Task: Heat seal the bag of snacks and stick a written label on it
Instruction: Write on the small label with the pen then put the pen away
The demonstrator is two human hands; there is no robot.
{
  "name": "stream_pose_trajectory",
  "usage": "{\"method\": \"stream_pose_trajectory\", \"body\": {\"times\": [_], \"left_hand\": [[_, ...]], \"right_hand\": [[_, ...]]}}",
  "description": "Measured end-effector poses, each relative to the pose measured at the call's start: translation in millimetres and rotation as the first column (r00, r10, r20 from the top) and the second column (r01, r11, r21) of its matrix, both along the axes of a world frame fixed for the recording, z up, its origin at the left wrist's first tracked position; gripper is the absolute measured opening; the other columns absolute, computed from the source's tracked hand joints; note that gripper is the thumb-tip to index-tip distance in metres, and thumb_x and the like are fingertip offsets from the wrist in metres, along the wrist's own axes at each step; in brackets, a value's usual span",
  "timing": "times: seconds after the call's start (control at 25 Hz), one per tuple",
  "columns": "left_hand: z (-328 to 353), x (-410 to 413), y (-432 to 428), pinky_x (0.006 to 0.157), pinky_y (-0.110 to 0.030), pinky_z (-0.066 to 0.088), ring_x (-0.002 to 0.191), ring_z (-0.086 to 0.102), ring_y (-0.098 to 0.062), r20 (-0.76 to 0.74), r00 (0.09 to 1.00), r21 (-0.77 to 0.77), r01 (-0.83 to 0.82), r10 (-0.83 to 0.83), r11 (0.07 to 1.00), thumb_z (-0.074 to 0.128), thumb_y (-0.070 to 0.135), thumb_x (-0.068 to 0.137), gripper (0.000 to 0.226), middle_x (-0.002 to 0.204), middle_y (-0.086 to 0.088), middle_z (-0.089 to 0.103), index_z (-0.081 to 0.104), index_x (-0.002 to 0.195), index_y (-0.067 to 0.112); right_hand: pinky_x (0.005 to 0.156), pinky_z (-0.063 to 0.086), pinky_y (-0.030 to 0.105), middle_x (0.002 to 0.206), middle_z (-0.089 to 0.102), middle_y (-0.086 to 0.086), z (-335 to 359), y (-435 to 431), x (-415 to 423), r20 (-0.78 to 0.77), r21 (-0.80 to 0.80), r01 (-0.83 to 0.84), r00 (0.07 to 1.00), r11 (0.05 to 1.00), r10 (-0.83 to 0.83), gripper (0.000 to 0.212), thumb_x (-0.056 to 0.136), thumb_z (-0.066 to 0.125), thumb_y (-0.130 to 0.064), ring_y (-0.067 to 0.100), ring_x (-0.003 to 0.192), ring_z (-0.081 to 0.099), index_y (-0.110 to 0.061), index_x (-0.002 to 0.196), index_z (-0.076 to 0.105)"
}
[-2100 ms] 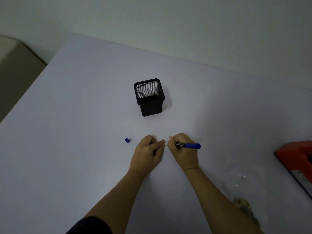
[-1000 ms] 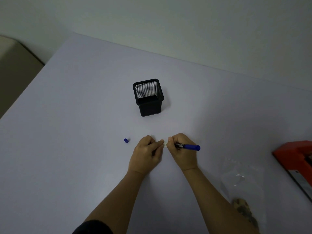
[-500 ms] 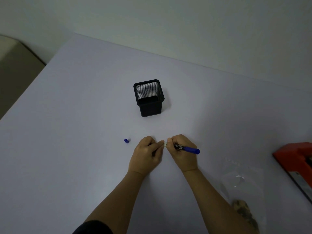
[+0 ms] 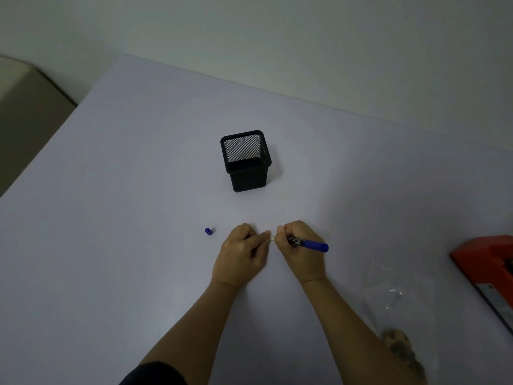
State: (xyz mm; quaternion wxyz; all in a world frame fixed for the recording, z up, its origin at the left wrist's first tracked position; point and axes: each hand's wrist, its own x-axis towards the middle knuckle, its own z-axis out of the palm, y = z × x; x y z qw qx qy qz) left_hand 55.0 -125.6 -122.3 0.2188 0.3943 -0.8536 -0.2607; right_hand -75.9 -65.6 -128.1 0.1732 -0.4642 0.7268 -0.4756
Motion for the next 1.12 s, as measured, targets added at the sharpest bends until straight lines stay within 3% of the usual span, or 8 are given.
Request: {"method": "stream_pose_trajectory", "body": {"times": [0.36,1.12], "left_hand": [[-0.8,0.1,-0.3,0.059,-0.016,0.038,0.062,0.048,-0.014,0.003,1.0,0.003,-0.003,0.003,1.0,0.056,0.029,0.086,0.027,0.068,-0.004,0.054,0.074,0.089,0.01],[-0.5,-0.1,-0.3,0.058,-0.016,0.038,0.061,0.048,-0.014,-0.009,1.0,-0.003,0.001,-0.001,1.0,0.057,0.028,0.085,0.026,0.067,-0.005,0.054,0.074,0.09,0.009]], "right_hand": [[0.057,0.035,-0.003,0.055,0.054,0.009,1.0,-0.7,1.7,-0.069,-0.018,0.018,0.997,1.0,-0.019,0.033,0.085,0.049,-0.026,0.007,0.061,0.043,-0.004,0.06,0.051],[0.054,0.035,-0.002,0.053,0.053,0.01,3.6,0.6,1.3,-0.021,-0.003,0.022,1.0,1.0,-0.022,0.037,0.085,0.047,-0.029,0.009,0.061,0.044,-0.003,0.059,0.051]]}}
